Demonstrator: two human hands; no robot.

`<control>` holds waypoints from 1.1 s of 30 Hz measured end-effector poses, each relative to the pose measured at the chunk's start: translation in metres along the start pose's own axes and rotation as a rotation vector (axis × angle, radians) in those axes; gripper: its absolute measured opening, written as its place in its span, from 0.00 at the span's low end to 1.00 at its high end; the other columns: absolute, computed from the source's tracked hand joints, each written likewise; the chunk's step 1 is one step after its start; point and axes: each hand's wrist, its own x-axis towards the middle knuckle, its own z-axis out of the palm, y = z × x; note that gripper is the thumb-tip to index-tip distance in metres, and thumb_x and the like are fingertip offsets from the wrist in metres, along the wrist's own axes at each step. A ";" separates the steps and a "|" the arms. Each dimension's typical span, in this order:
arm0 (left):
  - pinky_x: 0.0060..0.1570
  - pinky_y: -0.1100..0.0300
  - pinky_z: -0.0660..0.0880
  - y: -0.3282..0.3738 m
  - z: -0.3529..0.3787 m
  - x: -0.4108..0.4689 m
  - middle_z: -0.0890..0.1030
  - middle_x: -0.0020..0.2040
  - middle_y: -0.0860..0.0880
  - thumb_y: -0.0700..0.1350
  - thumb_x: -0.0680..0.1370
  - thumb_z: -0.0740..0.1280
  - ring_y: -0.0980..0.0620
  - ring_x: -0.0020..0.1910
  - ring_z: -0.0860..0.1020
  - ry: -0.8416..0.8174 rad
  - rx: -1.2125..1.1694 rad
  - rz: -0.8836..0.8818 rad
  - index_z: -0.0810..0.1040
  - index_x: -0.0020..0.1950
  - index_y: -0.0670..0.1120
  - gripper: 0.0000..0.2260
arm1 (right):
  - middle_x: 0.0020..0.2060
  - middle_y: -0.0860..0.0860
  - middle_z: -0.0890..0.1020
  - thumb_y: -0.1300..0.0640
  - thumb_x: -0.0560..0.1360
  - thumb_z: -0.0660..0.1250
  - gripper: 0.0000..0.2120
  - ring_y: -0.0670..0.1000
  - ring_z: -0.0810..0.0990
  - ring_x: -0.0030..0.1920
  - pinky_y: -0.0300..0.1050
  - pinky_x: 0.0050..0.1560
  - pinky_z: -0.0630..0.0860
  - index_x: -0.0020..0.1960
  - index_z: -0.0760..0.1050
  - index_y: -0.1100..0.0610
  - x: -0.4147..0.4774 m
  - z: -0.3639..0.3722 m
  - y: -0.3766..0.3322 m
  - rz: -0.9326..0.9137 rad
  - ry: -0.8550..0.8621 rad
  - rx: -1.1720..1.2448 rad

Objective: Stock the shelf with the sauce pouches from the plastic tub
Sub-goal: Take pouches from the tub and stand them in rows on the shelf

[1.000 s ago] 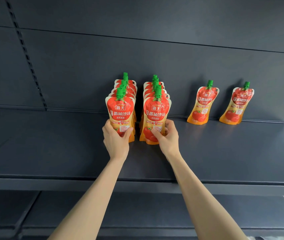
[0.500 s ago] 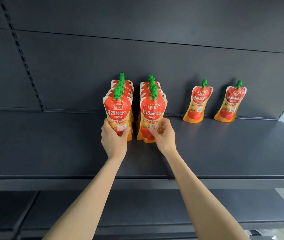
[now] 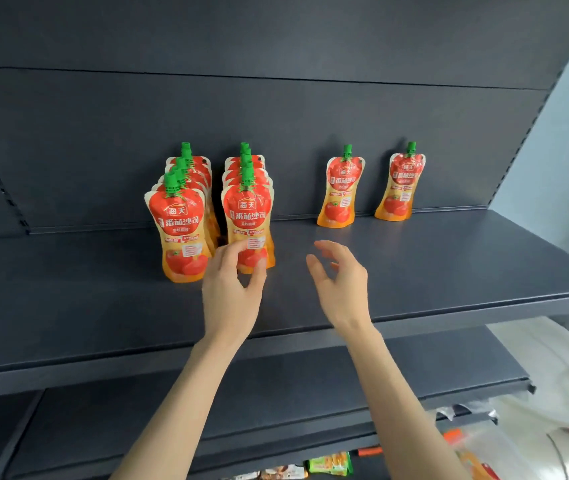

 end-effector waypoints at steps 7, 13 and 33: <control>0.51 0.66 0.74 0.074 0.062 -0.092 0.82 0.45 0.54 0.43 0.76 0.68 0.61 0.47 0.79 -0.337 -0.198 0.049 0.78 0.53 0.47 0.07 | 0.47 0.47 0.82 0.59 0.77 0.65 0.06 0.48 0.79 0.50 0.40 0.52 0.74 0.52 0.79 0.57 -0.077 -0.121 0.056 0.094 0.156 -0.067; 0.44 0.77 0.69 0.122 0.135 -0.229 0.80 0.41 0.59 0.42 0.75 0.68 0.66 0.45 0.77 -0.620 -0.231 -0.061 0.80 0.49 0.46 0.04 | 0.44 0.48 0.82 0.58 0.76 0.64 0.05 0.51 0.81 0.44 0.52 0.48 0.78 0.48 0.78 0.52 -0.177 -0.228 0.138 0.307 0.183 -0.147; 0.41 0.73 0.72 0.145 0.379 -0.415 0.80 0.45 0.51 0.44 0.77 0.66 0.58 0.44 0.77 -1.272 -0.041 -0.254 0.78 0.54 0.45 0.07 | 0.40 0.47 0.80 0.61 0.76 0.65 0.04 0.49 0.80 0.43 0.41 0.45 0.76 0.48 0.78 0.55 -0.286 -0.374 0.380 0.930 0.384 -0.109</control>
